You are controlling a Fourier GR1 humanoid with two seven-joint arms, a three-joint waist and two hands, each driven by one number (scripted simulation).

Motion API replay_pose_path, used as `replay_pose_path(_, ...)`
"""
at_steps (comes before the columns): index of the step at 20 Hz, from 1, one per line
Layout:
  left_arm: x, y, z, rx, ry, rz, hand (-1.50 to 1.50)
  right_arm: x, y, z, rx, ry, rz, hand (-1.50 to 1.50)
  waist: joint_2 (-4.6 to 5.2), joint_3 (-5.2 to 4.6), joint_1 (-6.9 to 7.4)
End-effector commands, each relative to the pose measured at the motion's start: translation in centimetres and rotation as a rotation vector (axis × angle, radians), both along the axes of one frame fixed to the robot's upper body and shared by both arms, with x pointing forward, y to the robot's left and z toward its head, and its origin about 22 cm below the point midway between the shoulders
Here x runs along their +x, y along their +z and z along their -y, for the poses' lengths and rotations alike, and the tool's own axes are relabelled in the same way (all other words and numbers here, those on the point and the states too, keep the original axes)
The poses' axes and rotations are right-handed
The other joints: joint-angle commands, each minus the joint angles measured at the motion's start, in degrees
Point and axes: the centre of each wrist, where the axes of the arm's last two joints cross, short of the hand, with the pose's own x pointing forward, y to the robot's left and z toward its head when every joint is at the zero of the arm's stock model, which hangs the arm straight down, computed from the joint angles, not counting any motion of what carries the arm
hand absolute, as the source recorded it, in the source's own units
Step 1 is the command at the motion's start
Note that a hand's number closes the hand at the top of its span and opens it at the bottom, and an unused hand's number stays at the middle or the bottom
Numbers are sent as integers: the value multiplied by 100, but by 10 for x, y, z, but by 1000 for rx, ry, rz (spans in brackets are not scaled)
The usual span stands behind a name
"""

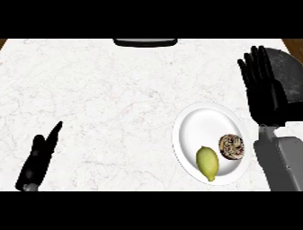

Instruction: Pick the cupcake from the plate and place it in the pan

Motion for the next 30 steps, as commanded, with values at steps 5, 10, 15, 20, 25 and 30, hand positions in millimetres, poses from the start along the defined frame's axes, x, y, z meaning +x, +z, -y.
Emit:
replay_pose_path(5, -17, 68, -19, 22, 7, 273, 0, -9, -30, -17, -267, 540, -181, 150, -84, 137, 270)
replay_pose_path(10, -31, 60, -31, 1, 62, 260, 0, -13, -18, 27, -521, 513, -115, -150, -249, 111, -296)
replay_pose_path(15, -46, 56, -44, 4, 107, 264, 0, -4, 22, 65, -701, 476, 20, -150, -282, 122, -547)
replay_pose_path(20, -56, 54, -46, -1, 94, 288, 0, 1, 61, 87, -920, 577, 37, -150, -231, 105, -512)
replay_pose_path(25, -53, 58, -50, -11, 92, 337, 0, 7, 100, 89, -1143, 658, 51, -150, -195, 87, -469)
replay_pose_path(30, -50, 55, -45, -38, 90, 365, 0, 11, 129, 85, -1227, 678, 102, -150, -158, 97, -457)
